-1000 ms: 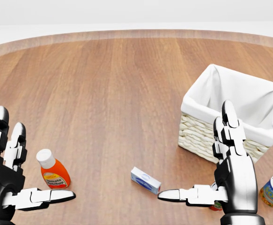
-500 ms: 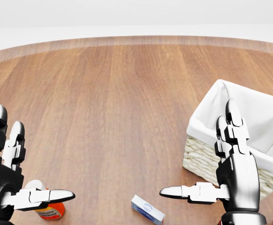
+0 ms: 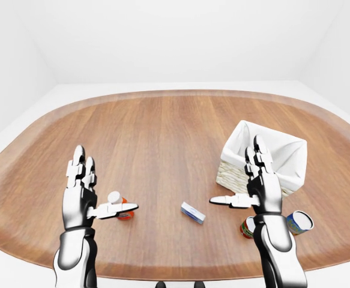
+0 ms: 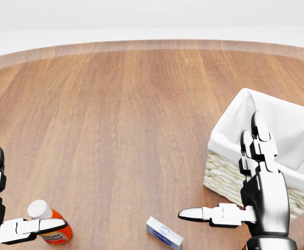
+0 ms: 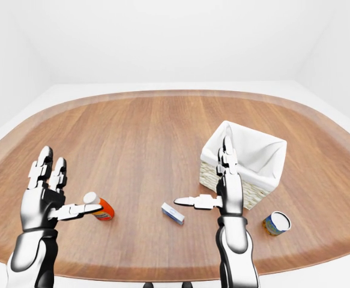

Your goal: Pick up the ketchup, and put it in the basket.

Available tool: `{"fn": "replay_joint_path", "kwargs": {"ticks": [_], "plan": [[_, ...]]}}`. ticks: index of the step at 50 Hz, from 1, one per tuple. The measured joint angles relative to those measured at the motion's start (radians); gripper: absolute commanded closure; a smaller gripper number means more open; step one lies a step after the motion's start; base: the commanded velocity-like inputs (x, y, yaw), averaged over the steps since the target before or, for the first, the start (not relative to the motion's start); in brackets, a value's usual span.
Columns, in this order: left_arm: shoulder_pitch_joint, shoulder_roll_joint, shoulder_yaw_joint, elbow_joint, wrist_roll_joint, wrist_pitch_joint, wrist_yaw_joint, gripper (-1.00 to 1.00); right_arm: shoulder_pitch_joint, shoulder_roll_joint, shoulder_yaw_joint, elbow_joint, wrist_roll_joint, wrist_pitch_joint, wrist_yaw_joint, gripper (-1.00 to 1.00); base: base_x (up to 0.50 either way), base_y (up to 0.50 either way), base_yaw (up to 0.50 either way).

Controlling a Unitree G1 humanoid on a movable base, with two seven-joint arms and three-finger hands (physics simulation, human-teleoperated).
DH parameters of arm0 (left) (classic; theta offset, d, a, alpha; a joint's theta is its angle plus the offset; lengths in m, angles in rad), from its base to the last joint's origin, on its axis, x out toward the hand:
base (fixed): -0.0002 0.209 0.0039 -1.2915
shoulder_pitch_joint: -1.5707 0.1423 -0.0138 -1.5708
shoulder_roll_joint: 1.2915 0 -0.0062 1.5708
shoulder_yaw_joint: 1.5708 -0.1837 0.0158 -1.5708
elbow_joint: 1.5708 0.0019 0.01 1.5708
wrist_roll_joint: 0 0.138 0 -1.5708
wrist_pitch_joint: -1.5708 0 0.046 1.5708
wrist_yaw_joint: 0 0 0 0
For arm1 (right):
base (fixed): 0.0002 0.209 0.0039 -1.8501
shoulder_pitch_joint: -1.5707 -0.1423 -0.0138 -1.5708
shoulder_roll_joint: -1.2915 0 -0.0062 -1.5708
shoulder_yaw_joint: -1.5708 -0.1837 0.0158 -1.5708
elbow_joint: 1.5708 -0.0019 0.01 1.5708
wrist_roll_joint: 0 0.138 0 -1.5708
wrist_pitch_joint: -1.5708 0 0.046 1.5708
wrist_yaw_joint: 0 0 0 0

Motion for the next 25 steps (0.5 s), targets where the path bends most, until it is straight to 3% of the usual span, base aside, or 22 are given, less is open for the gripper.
{"fn": "replay_joint_path", "kwargs": {"ticks": [11, 16, 25], "plan": [[-0.028, 0.028, 0.064, 0.163, 0.034, -0.107, -0.001, -1.00, 0.002, 0.000, 0.001, -0.005, 0.001, 0.000, 0.001, -1.00, 0.00, 0.00, 0.00], [-0.052, 0.048, 0.080, 0.248, 0.042, -0.111, 0.011, -1.00, 0.001, 0.000, 0.002, -0.003, -0.001, 0.000, 0.000, -1.00, 0.00, 0.00, 0.00], [-0.213, 0.130, 0.048, 0.720, 0.071, -0.111, 0.115, -1.00, -0.003, 0.000, 0.006, 0.008, -0.005, 0.000, -0.003, -1.00, 0.00, 0.00, 0.00]]}}
